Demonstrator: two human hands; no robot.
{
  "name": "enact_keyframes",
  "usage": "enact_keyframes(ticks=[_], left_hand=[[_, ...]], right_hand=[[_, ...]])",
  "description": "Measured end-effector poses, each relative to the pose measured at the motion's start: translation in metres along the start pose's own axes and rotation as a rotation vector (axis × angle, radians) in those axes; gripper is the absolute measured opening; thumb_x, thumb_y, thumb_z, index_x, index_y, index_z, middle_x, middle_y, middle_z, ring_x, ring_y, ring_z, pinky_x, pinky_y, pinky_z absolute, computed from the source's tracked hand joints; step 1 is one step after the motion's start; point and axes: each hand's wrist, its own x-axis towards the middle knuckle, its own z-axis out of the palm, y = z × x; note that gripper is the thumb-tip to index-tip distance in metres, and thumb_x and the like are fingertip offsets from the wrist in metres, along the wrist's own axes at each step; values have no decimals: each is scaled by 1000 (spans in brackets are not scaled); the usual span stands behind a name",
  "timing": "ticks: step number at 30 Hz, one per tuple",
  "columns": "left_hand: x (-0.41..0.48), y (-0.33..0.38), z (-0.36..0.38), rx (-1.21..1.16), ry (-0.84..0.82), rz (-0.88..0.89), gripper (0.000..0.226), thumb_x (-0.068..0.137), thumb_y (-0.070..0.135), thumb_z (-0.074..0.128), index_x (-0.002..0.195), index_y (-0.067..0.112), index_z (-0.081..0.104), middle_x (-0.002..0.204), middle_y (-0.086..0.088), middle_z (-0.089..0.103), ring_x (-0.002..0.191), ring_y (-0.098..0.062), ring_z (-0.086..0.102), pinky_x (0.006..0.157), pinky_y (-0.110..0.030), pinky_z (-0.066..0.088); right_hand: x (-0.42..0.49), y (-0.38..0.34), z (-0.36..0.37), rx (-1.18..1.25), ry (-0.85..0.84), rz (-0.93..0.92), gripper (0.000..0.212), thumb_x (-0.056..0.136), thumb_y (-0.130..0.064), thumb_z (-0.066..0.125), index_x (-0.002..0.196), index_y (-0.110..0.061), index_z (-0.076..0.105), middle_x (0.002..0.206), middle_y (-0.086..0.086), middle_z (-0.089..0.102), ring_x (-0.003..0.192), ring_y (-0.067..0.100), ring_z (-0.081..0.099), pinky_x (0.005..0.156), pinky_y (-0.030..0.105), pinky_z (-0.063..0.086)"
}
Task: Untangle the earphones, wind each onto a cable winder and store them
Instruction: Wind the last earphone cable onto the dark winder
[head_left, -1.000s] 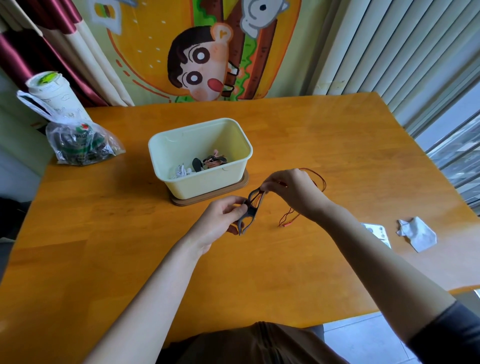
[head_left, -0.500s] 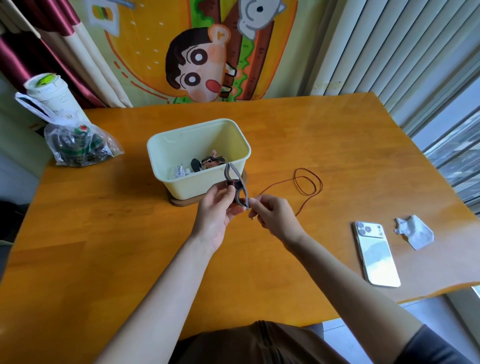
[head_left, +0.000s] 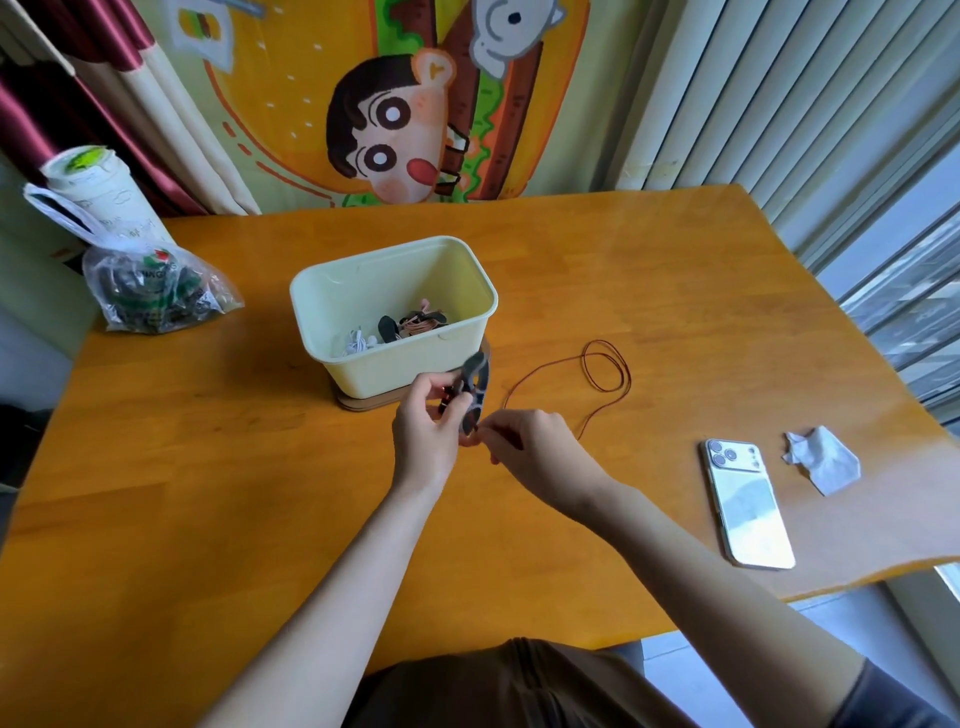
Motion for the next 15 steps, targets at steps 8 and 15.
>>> enact_keyframes(ticks=[8, 15], left_hand=[[-2, -2, -7, 110, -255, 38, 16, 91, 6, 63, 92, 22, 63, 95, 3, 66, 74, -7, 57, 50, -21, 48], [-8, 8, -4, 34, -417, 4, 16, 92, 8, 61, 92, 24, 61, 94, 0, 64, 72, -10, 58, 51, -28, 51]], right_hand=[[17, 15, -50, -127, 180, -33, 14, 92, -18, 59, 87, -7, 67, 75, -8, 54, 61, -2, 45, 57, 9, 35], [19, 21, -57, -68, 289, -46, 9, 88, -16, 63, 84, -10, 68, 79, -6, 57, 68, -2, 51, 62, 6, 38]])
